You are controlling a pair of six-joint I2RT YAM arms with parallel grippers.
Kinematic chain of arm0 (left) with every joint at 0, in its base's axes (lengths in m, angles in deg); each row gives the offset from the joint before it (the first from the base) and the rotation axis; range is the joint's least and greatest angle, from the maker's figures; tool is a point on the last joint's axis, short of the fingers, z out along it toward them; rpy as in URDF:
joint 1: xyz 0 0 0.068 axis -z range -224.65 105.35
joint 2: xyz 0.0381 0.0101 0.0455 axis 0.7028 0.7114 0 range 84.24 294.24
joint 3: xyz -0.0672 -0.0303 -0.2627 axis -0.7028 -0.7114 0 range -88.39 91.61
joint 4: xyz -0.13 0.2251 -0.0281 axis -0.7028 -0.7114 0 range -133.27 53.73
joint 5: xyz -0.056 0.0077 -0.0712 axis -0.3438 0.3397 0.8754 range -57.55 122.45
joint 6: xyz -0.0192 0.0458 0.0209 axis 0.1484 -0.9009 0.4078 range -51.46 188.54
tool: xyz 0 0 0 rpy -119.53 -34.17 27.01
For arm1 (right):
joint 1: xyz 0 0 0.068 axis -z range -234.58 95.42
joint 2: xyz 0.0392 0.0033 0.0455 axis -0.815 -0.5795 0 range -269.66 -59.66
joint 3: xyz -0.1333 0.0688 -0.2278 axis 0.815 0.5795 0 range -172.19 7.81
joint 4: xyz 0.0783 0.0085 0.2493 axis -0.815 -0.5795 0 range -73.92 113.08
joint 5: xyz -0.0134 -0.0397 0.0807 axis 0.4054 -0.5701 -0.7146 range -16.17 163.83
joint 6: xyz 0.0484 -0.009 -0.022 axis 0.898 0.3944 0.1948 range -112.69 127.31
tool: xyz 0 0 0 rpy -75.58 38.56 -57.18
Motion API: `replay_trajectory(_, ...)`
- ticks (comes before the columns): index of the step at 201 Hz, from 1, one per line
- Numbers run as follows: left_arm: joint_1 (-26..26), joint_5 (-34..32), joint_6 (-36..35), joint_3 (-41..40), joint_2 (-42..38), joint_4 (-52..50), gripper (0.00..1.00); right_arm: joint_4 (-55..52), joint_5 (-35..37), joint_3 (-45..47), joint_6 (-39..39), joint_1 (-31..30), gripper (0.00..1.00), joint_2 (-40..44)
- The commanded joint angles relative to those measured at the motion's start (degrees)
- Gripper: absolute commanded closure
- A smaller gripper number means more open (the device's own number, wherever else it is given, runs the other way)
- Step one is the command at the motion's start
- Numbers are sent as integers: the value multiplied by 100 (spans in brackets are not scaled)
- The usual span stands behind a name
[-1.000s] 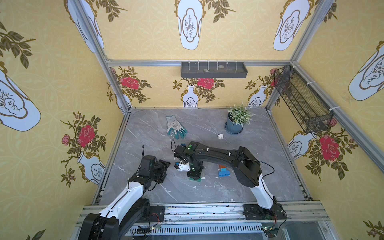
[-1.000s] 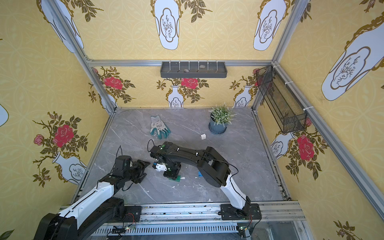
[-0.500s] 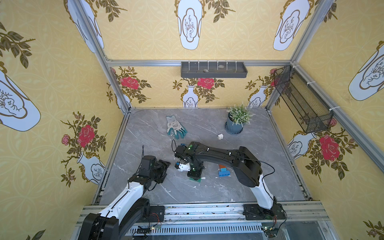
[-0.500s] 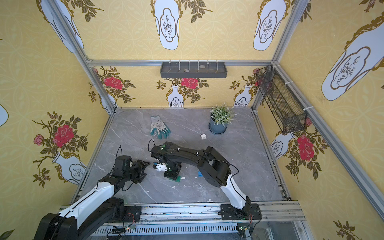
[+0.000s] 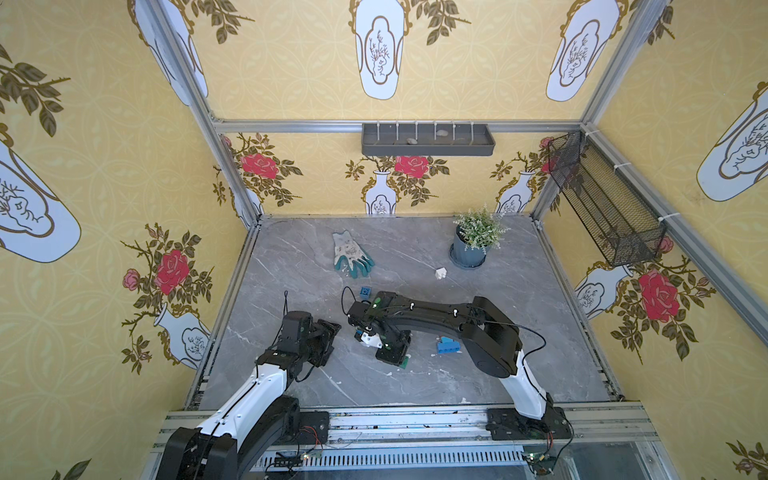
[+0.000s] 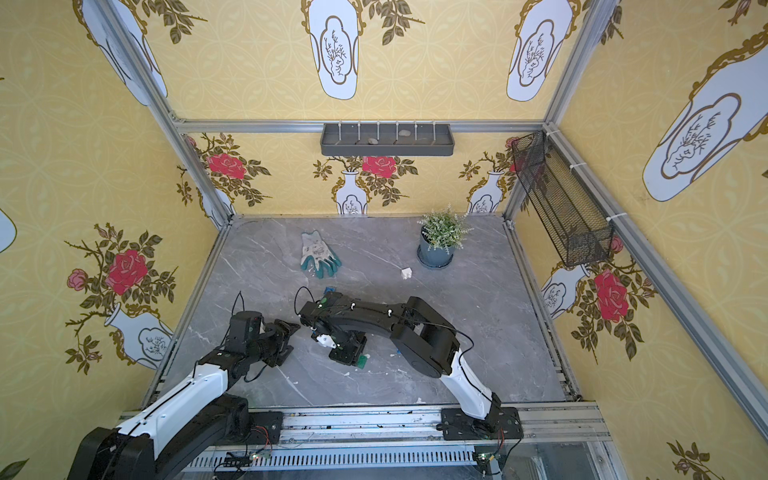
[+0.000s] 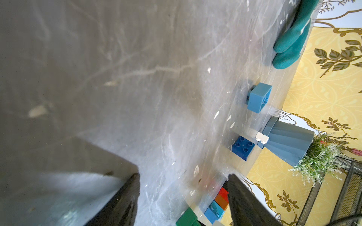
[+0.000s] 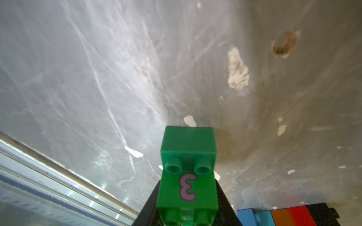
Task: Assemble the number 1 with lego
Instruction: Assemble the lego brick with the lego brick.
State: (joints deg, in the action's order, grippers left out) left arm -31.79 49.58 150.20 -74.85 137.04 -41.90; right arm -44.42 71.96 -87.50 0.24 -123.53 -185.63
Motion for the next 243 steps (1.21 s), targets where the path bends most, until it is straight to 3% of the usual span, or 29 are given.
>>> replay_trajectory(1, -3, 10, 16, -5, 13, -36, 28, 250, -155, 244, 114, -5, 87, -242)
replay_trajectory(29, 1, 14, -2, 26, -6, -78, 28, 503, -222, 447, 69, 29, 84, -220)
replay_trajectory(72, -3, -10, -62, 69, -85, -175, 28, 1123, -226, 535, 211, 36, 28, 427)
replay_trajectory(88, -10, 19, -108, 109, -52, -186, 28, 1329, -78, 507, 267, 35, 14, 728)
replay_trajectory(106, -10, 41, -218, 196, 9, -232, 28, 1454, 6, 460, 341, 48, 6, 1016)
replay_trajectory(131, -3, 93, -439, 386, 98, -373, 28, 1669, 100, 685, 683, 40, 5, 1493)
replay_trajectory(172, 3, 173, -975, 729, 158, -664, 28, 2777, 364, 2259, 1731, -317, 8, 2624)
replay_trajectory(243, -6, 314, -1136, 853, 246, -729, 28, 3785, 996, 3319, 1949, -564, 21, 2751)
